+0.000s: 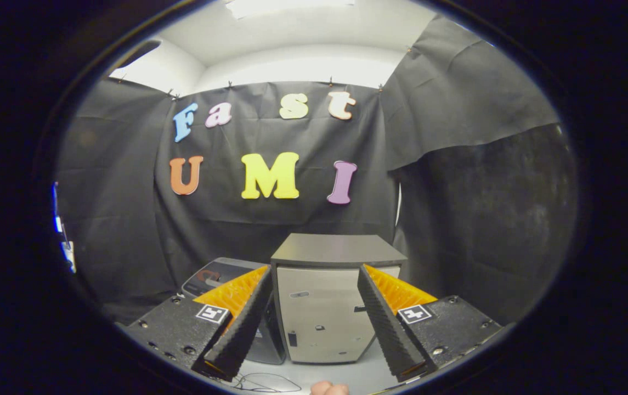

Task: Put the clothes into the washing machine and then close the washing machine lid.

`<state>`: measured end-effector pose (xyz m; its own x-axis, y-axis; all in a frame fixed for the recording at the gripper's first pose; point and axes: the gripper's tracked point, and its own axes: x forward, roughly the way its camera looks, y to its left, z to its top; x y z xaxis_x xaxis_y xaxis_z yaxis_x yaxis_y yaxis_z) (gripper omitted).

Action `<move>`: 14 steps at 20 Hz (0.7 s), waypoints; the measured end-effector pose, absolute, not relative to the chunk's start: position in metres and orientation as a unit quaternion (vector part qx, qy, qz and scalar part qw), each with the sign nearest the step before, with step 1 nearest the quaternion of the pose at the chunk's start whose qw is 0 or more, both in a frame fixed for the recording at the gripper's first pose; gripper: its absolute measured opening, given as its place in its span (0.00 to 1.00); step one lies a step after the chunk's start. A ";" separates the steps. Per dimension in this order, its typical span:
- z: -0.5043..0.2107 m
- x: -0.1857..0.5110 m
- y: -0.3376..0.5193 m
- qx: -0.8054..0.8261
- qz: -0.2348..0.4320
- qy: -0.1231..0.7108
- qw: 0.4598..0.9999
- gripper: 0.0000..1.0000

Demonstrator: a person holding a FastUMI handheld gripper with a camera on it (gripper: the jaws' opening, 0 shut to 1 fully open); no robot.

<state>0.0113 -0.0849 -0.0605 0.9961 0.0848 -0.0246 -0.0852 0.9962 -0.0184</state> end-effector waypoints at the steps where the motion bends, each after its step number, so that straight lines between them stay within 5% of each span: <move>1: -0.061 0.010 -0.085 -0.011 0.044 0.011 0.999 0.97; 14: -0.066 0.010 -0.086 -0.006 0.053 0.017 0.998 0.97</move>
